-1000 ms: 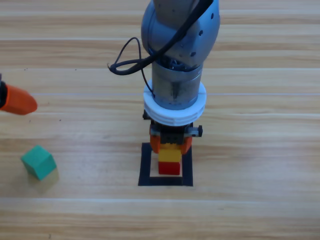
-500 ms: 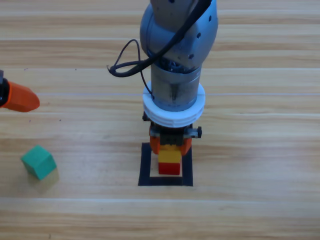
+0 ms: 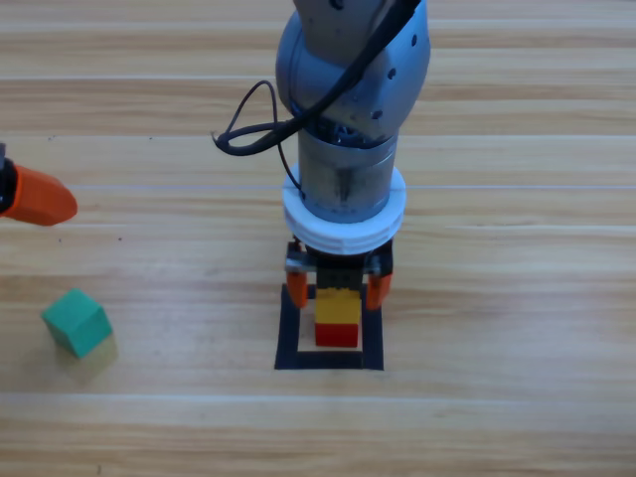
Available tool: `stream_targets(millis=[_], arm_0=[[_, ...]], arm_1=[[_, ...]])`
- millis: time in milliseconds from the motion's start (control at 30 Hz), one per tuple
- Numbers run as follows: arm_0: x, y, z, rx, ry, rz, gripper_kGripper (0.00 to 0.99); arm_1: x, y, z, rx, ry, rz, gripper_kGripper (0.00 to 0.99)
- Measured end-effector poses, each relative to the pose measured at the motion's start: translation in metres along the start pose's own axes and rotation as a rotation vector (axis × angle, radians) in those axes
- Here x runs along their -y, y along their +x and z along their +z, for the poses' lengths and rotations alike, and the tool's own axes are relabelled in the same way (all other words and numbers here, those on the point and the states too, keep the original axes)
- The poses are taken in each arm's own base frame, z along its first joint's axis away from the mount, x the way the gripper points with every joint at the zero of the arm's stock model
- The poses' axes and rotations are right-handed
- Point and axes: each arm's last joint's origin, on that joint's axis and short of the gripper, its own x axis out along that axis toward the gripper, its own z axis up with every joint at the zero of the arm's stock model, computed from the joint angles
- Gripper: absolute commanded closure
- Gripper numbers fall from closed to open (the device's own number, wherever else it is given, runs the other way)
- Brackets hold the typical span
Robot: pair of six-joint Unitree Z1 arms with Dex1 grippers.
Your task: Stack the blocks in the rectangular block: red at the bottom, yellow in the middle, green on top
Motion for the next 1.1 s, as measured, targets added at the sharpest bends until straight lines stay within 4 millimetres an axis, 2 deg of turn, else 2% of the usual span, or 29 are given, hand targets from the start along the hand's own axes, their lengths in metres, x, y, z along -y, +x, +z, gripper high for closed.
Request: stream_targets(millis=[167,300,400,500,600,667,733,800,867,900,967,1033,1100], arm_0=[[-0.001,-0.003,0.000,0.007,-0.003,-0.006,0.024],[-0.002,-0.004,0.000,0.011,-0.023,-0.010,0.028],[-0.001,-0.007,0.009,0.029,-0.082,-0.017,0.028],[0.004,-0.005,0.033,0.010,-0.194,-0.049,0.028],[0.011,0.029,0.061,-0.066,-0.324,0.009,0.030],[0.012,0.054,0.069,-0.119,-0.384,0.066,0.028],[0.010,0.084,0.073,-0.177,-0.445,0.132,0.028],[0.005,0.107,0.075,-0.218,-0.512,0.190,0.028],[0.000,0.122,0.076,-0.239,-0.594,0.240,0.030],[-0.002,0.128,0.077,-0.247,-0.634,0.264,0.030],[-0.006,0.136,0.076,-0.264,-0.676,0.300,0.030],[-0.010,0.143,0.075,-0.284,-0.697,0.333,0.031],[-0.011,0.149,0.074,-0.288,-0.743,0.356,0.039]], arm_1=[[0.000,-0.003,0.001,0.015,0.000,-0.001,0.000],[0.003,-0.016,0.001,0.086,-0.015,-0.036,0.000],[0.006,-0.041,-0.007,0.168,-0.041,-0.035,0.000],[0.017,-0.085,-0.028,0.240,-0.093,-0.004,0.000],[0.036,-0.129,-0.056,0.308,-0.152,0.032,0.000],[0.053,-0.140,-0.070,0.334,-0.205,0.035,0.000],[0.073,-0.136,-0.083,0.362,-0.246,0.073,0.000],[0.097,-0.122,-0.096,0.394,-0.294,0.123,0.010],[0.134,-0.106,-0.116,0.409,-0.374,0.195,0.008],[0.149,-0.107,-0.124,0.421,-0.396,0.231,0.008],[0.165,-0.120,-0.131,0.441,-0.413,0.291,0.008],[0.172,-0.133,-0.133,0.469,-0.417,0.343,0.008],[0.175,-0.136,-0.132,0.467,-0.422,0.355,0.008]])
